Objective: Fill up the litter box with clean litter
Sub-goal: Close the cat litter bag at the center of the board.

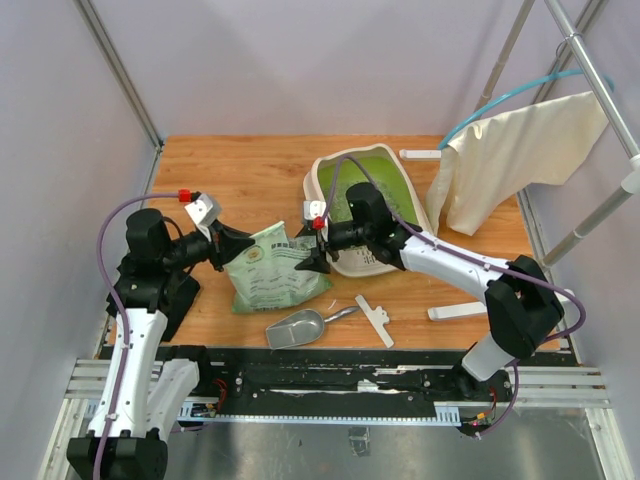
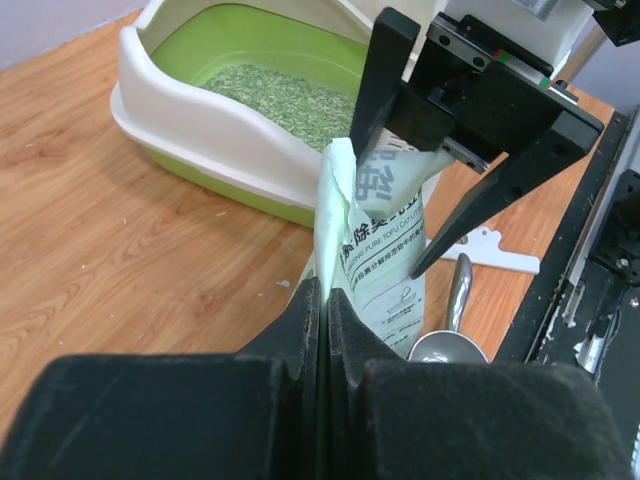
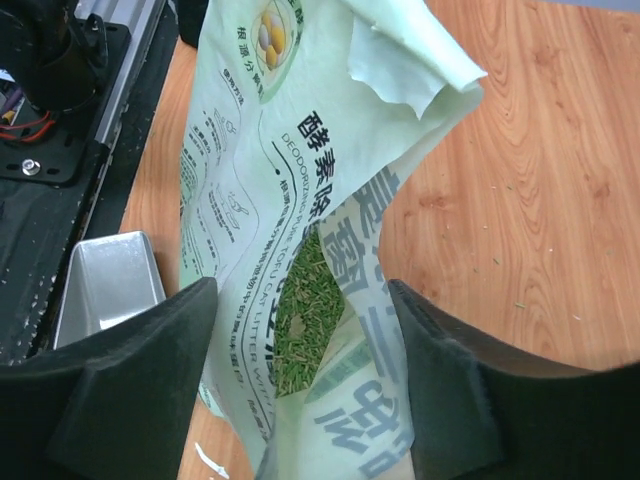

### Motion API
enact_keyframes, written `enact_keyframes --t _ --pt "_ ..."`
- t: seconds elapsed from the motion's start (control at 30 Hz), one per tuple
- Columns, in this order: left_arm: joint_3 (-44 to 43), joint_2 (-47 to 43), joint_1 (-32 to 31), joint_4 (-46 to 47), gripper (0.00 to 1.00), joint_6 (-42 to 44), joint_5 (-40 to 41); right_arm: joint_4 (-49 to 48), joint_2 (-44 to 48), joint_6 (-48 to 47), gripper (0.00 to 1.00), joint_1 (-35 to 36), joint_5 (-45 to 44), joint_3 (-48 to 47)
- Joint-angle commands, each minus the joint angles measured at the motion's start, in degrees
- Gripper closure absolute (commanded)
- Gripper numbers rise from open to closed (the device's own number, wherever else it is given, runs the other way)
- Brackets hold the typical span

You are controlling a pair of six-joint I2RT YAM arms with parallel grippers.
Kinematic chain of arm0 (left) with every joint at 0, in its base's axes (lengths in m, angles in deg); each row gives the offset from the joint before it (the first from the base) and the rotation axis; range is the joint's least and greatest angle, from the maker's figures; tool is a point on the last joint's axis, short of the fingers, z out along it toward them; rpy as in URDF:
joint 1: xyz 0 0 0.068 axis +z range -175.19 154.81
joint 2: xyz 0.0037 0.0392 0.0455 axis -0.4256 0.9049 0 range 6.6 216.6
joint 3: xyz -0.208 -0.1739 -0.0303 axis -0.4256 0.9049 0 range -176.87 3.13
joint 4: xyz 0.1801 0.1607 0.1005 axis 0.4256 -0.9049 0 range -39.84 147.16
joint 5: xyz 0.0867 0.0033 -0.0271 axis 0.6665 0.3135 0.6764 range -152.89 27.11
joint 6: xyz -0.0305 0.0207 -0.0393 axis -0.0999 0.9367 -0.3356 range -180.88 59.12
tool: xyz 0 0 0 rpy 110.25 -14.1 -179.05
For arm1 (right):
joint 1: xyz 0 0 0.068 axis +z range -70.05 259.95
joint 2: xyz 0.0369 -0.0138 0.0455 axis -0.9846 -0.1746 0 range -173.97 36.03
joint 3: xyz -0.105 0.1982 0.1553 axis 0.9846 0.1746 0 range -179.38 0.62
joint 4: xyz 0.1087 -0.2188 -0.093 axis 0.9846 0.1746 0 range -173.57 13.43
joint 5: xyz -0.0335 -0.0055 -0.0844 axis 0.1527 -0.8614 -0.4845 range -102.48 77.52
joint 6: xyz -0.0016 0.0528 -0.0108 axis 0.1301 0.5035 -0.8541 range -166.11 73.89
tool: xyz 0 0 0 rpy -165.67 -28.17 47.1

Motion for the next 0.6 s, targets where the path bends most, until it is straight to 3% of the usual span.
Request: enact_keyframes --t 0.0,0.13,0.2,0.33,0.43,0.57 --pt "-0.9 -3.2 0.0 11.8 0.99 -1.4 2.4 -0.4 -0.3 0.6 0.38 1.3 -1.2 -0.1" --pt "-0.8 -3.7 0.1 13.5 0.99 -2.3 4.0 2.1 -0.1 -0.1 0.57 1.2 0.4 -0.2" --pt "-0.8 -4.2 0.1 14.1 1.0 -2.6 5.6 4.7 -0.5 -0.6 0.72 0.9 2.1 -1.0" --pt "-0.3 -5.5 0.2 15.0 1.0 -2.8 8.0 9.1 -0.6 -1.3 0.82 0.5 4.1 -1.7" --pt "0.3 -5.9 0.3 16.3 0.99 -3.6 9.3 11.2 -0.8 -1.0 0.98 0.5 5.3 -2.6" --pt "2.0 -6.4 0.3 17.6 0.99 -4.4 12.9 12.6 -2.0 7.3 0.99 -0.4 7.6 -5.6"
